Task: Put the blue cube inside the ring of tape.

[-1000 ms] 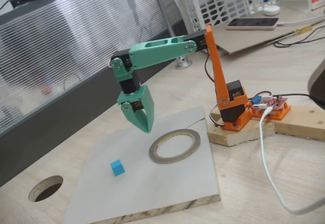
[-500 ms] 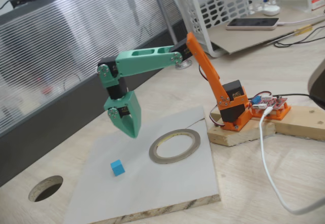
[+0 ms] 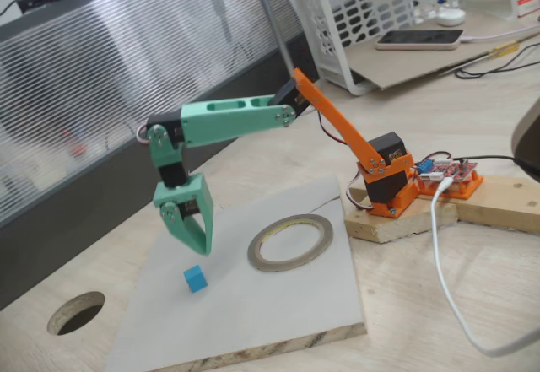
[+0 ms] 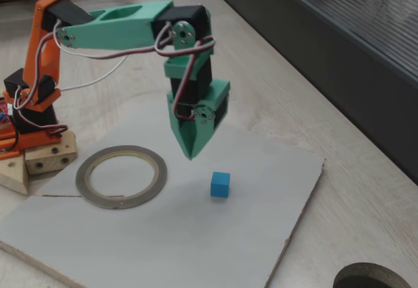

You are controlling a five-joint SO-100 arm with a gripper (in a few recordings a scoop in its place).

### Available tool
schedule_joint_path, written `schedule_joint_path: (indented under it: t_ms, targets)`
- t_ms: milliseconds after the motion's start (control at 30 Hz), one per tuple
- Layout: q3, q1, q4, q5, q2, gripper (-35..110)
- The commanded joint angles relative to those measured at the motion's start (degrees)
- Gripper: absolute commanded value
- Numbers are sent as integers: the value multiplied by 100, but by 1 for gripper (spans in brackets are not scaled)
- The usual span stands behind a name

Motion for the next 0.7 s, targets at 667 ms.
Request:
schedule_joint_path:
  t_ms: [667]
  targets:
    - [-668,-105,-149,35,-554,0]
